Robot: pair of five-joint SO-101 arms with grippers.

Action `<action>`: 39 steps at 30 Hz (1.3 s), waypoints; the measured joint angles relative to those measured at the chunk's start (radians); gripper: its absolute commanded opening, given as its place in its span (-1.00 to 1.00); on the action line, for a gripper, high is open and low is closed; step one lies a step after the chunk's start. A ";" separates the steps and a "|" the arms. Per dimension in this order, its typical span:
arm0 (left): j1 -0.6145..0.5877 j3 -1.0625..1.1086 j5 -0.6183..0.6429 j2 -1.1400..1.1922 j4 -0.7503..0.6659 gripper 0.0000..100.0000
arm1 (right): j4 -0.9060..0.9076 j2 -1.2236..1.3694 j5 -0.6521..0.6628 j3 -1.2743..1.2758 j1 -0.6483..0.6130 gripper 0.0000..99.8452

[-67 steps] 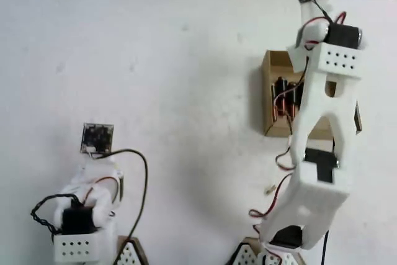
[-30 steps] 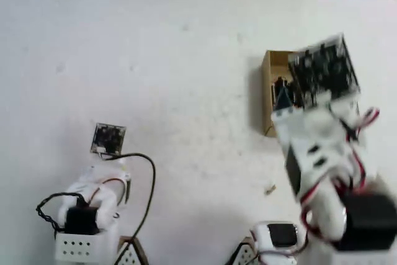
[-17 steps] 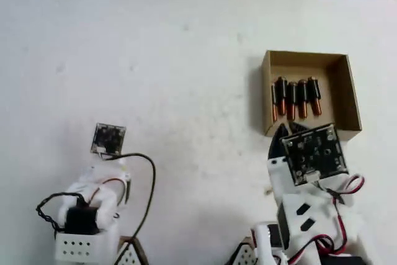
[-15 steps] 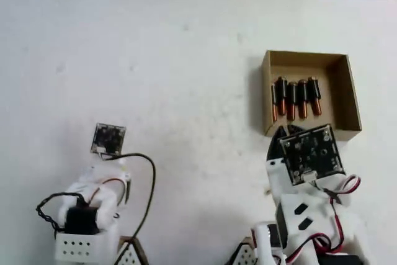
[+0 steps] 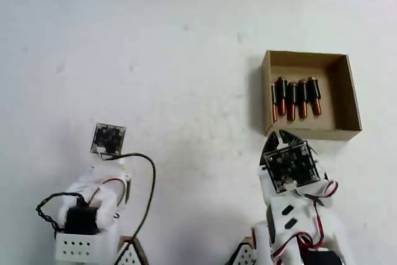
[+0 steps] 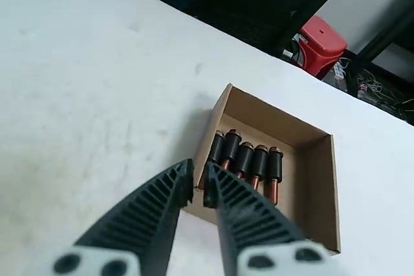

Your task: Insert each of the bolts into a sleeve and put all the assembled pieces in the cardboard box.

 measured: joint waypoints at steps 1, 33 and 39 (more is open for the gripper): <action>0.000 0.000 0.000 0.000 0.000 -0.95 | -0.012 -0.008 0.000 0.025 0.000 -0.96; 0.000 0.000 0.000 0.000 0.000 -0.95 | -0.265 -0.026 -0.055 0.560 0.054 -0.96; 0.000 0.000 0.000 0.000 0.000 -0.95 | -0.265 -0.078 -0.055 0.506 0.048 -0.96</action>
